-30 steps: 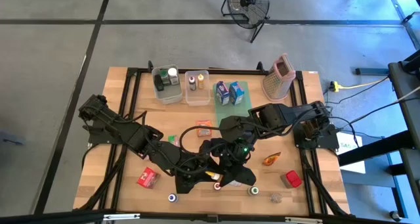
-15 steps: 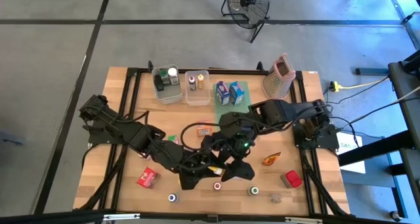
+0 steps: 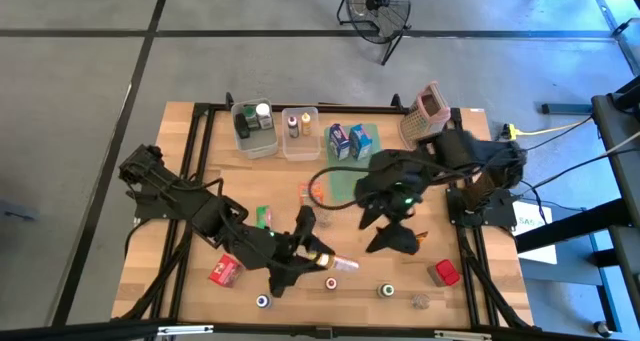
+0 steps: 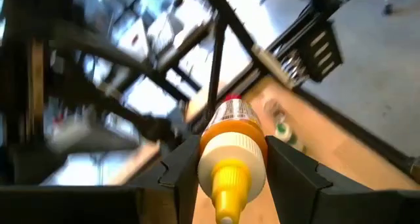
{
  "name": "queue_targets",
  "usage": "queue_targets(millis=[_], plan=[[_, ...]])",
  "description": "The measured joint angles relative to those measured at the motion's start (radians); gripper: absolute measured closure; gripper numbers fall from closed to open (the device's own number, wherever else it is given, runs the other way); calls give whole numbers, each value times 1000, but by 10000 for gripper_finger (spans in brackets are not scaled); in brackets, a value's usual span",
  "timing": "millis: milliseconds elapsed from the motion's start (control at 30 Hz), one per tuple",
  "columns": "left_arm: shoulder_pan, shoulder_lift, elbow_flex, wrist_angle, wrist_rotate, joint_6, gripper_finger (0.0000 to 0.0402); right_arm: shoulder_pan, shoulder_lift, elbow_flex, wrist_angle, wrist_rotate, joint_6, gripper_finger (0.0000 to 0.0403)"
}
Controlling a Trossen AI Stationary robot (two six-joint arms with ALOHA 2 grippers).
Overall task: Pick & Place Kitchen Items
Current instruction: Put the yellow food coloring bottle into the transparent bin
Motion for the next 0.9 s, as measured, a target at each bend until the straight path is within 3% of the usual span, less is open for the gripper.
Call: queue_targets(millis=[167, 400, 700, 900], plan=[[15, -3, 72, -170, -71, -146, 258, 54, -75, 0, -179, 248, 34, 103], [130, -5, 234, -503, -78, -345, 258, 128, -150, 0, -180, 457, 112, 103], [446, -3, 284, -654, 94, -387, 258, 214, -244, -1, -179, 600, 75, 103], [691, 25, 283, -799, 144, -463, 258, 222, -354, -1, -179, 740, -10, 103]])
